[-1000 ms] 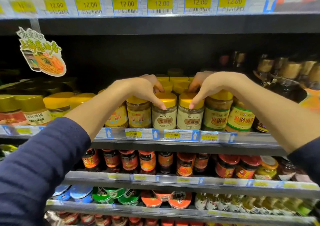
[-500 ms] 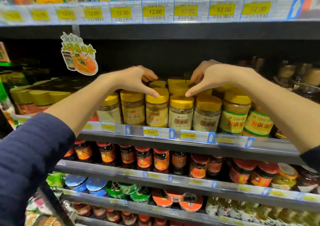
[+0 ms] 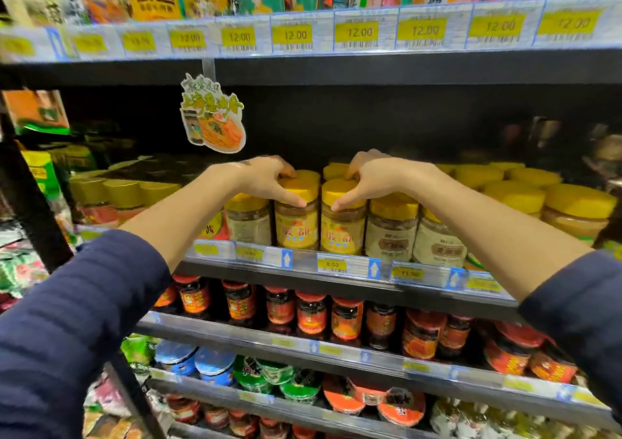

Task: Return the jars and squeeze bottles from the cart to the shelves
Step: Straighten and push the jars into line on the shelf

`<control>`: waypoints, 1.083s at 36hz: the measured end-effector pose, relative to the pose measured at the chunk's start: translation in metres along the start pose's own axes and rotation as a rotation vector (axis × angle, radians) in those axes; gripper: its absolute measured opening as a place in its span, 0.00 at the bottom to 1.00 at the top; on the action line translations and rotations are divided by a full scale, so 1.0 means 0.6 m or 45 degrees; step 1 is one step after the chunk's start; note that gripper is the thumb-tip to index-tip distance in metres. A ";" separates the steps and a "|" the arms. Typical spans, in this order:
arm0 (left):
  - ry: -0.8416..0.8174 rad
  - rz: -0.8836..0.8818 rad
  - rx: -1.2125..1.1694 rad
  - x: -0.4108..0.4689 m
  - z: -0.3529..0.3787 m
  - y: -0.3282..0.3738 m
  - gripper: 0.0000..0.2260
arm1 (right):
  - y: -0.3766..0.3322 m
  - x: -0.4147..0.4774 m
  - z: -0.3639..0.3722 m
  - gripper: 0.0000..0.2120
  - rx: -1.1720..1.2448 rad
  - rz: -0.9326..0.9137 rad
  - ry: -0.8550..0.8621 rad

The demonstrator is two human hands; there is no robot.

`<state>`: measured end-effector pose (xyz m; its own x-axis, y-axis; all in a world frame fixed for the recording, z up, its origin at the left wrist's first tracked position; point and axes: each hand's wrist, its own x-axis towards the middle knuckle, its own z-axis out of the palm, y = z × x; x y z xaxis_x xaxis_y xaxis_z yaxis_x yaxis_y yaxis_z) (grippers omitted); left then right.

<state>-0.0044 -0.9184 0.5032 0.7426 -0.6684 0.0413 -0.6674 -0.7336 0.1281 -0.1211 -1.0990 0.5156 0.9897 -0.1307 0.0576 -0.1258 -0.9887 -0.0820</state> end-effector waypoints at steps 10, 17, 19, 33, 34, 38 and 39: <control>0.039 0.039 0.022 -0.001 -0.005 0.005 0.38 | 0.003 0.005 0.003 0.44 -0.027 -0.015 0.009; 0.024 0.058 -0.016 -0.002 -0.001 0.004 0.38 | 0.007 0.010 0.004 0.44 0.004 -0.012 -0.009; 0.024 0.055 -0.019 -0.003 0.000 0.004 0.38 | 0.007 0.010 0.004 0.44 0.020 -0.007 -0.015; 0.016 0.025 -0.137 -0.017 0.017 0.005 0.38 | 0.012 -0.004 0.017 0.40 0.063 -0.034 0.012; 0.014 0.026 -0.157 -0.018 0.019 0.006 0.36 | 0.011 -0.006 0.020 0.40 0.052 -0.045 0.019; 0.071 0.052 -0.160 -0.033 0.032 0.011 0.30 | 0.006 -0.026 0.026 0.33 0.051 -0.117 0.089; 0.105 0.057 -0.130 -0.040 0.035 0.014 0.28 | 0.005 -0.035 0.027 0.32 0.040 -0.141 0.108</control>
<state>-0.0290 -0.9112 0.4826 0.7171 -0.6848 0.1302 -0.6940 -0.6841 0.2243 -0.1410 -1.0983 0.4979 0.9879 -0.0282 0.1522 -0.0127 -0.9947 -0.1018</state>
